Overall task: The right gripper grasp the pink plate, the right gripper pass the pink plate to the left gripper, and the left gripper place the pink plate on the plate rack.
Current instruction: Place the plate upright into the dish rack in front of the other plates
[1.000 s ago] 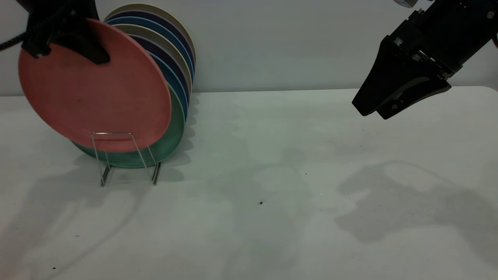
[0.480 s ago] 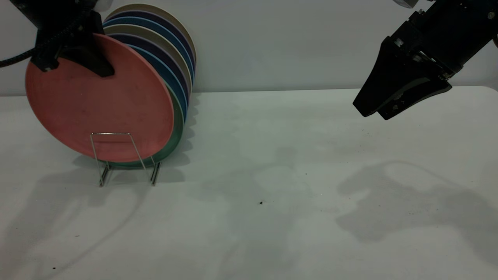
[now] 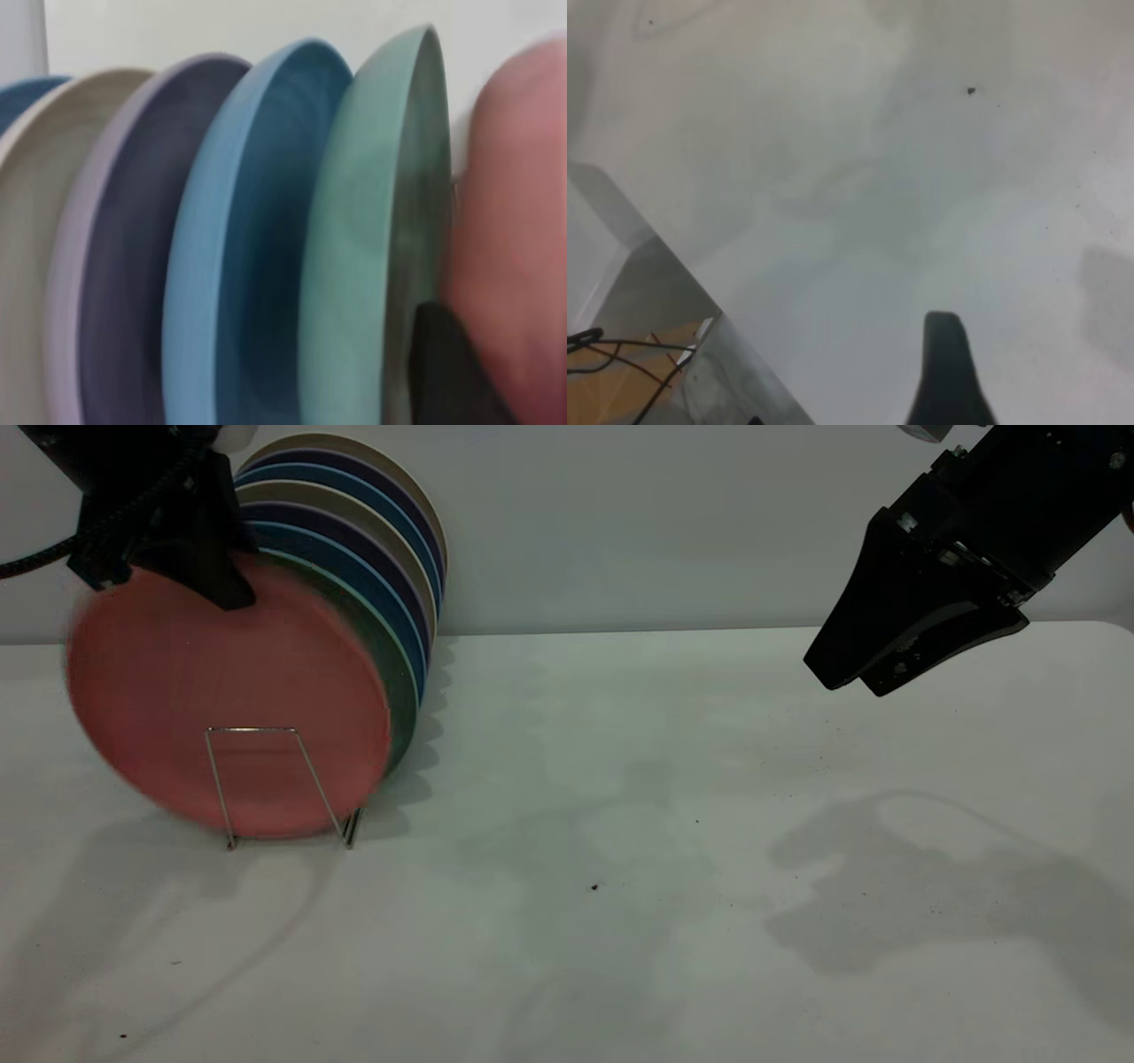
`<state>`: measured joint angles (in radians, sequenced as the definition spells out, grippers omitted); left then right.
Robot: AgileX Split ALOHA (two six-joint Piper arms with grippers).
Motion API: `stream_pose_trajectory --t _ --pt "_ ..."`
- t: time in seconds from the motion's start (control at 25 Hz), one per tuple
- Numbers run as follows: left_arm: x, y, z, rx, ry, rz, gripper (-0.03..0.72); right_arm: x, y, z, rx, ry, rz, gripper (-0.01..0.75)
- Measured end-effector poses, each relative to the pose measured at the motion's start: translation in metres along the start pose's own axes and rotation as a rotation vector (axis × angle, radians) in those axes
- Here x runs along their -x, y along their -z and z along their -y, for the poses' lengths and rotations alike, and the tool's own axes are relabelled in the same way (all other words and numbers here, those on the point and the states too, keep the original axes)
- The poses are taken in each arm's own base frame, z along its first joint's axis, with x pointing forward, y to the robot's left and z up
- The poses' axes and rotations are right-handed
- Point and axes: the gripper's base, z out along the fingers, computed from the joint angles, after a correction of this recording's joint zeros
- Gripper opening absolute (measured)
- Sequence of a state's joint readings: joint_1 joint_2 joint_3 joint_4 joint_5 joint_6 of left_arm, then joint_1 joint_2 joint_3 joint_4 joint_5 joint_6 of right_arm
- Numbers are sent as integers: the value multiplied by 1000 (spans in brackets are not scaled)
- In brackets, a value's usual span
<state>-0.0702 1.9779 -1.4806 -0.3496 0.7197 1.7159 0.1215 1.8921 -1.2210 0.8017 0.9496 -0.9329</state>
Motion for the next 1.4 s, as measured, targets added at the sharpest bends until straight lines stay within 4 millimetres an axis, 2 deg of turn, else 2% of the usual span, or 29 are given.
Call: stream_pose_trajectory --t 0.28,0.56,0.68,0.96,1.2,1.32,1.4 --pt "-9 0 4 -39 9 -96 314 0 0 1 -8 -8 3 552" --pt "-10 1 5 -51 16 -112 314 0 0 1 -10 -10 5 552" --pt "-12 6 4 -42 1 -150 314 0 0 1 -10 -10 5 552" --pt "-8 39 5 -1 -12 -189 315 1 0 2 -24 -11 15 552" --pt "-1 68 19 -81 28 -189 316 2 0 3 -29 -14 19 552" --pt "6 88 24 -57 169 -174 316 2 0 3 -29 -20 19 552" --pt "14 104 27 -14 378 -130 316 2 0 3 -29 -43 19 552"
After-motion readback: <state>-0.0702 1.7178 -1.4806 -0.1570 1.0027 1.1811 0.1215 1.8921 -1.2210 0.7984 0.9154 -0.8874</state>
